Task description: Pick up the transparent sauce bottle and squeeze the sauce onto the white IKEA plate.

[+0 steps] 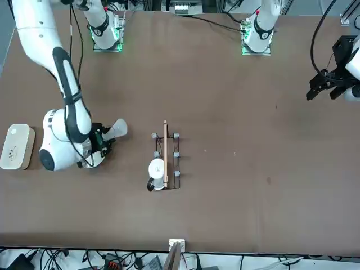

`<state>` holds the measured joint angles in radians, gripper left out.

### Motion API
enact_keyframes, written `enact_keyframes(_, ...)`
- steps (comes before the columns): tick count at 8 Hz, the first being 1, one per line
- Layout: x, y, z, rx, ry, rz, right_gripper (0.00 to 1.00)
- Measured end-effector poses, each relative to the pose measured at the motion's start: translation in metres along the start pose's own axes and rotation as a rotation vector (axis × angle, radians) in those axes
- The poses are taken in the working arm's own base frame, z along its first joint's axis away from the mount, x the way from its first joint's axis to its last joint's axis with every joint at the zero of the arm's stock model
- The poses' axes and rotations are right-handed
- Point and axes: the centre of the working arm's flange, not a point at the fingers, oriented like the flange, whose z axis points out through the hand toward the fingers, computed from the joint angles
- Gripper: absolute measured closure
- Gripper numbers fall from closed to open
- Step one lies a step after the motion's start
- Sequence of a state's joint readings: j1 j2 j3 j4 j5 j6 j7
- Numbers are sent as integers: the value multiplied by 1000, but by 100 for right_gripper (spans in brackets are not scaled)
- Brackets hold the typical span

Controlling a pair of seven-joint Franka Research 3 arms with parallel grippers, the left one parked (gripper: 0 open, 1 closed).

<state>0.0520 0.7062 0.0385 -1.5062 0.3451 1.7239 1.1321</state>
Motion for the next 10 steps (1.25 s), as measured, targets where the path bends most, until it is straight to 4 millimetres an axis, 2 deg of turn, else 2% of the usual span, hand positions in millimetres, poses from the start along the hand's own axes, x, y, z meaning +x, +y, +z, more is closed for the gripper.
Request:
enact_keyframes(2,5,-1,-2,37,-63,7,55)
enact_keyframes(5,25,6,-15,93,-133,40,55)
enact_keyframes(7,33,4,-16,116,-135,47,55)
enact_keyframes(10,53,-1,-30,160,-130,61,55)
